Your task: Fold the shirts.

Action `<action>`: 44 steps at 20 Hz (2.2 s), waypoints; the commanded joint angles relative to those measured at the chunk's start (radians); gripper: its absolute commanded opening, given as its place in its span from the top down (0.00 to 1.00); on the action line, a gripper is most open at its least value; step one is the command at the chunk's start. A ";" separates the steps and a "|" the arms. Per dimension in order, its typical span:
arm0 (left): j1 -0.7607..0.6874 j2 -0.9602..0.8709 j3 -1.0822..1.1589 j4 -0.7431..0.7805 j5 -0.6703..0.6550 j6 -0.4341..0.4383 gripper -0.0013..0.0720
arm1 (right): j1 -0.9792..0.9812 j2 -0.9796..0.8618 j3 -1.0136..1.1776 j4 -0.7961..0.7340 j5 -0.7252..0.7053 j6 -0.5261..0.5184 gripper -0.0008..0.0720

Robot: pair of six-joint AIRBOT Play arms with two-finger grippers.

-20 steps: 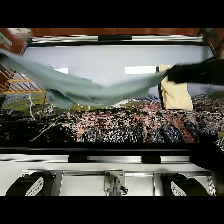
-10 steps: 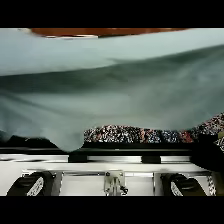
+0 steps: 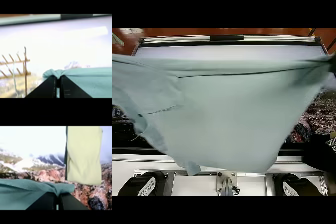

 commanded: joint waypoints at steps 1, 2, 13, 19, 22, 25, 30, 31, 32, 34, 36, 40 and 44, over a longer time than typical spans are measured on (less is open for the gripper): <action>0.000 -0.180 -0.148 0.018 0.059 -0.001 0.93 | 0.001 -0.290 0.001 -0.007 -0.019 0.034 0.89; -0.001 -0.262 -0.145 0.016 0.086 -0.001 0.93 | 0.001 -0.372 0.001 -0.005 0.038 0.051 0.89; -0.002 -0.808 -0.138 -0.213 0.742 0.000 0.93 | 0.002 -0.790 0.001 0.074 0.811 0.055 0.89; -0.006 -0.916 -0.139 -0.242 0.672 0.014 0.93 | 0.002 -0.857 0.001 0.076 0.723 0.103 0.89; 0.001 -0.885 -0.126 -0.228 0.442 0.210 0.93 | -0.004 -0.820 0.001 0.064 0.511 0.073 0.89; 0.005 -0.847 -0.109 -0.129 0.189 0.216 0.93 | -0.011 -0.794 0.001 0.066 0.236 0.051 0.89; 0.006 -0.869 -0.111 -0.006 -0.077 0.151 0.93 | -0.011 -0.828 -0.002 0.080 0.053 0.013 0.89; 0.006 -0.869 -0.109 0.009 -0.076 0.137 0.93 | -0.011 -0.835 -0.002 0.094 0.046 0.018 0.89; 0.007 -0.869 -0.110 0.014 -0.074 0.138 0.93 | -0.011 -0.843 -0.002 0.106 0.031 0.026 0.89; 0.007 -0.873 -0.110 0.022 -0.071 0.137 0.93 | -0.011 -0.859 -0.002 0.147 0.008 0.033 0.89; 0.007 -0.881 -0.110 0.022 -0.072 0.129 0.93 | -0.011 -0.868 -0.002 0.171 -0.005 0.037 0.89; 0.007 -0.890 -0.110 0.022 -0.071 0.075 0.93 | -0.011 -0.872 -0.003 0.157 -0.016 0.059 0.89; 0.008 -0.886 -0.105 0.022 -0.130 0.039 0.15 | -0.012 -0.867 -0.003 0.111 -0.121 0.016 0.25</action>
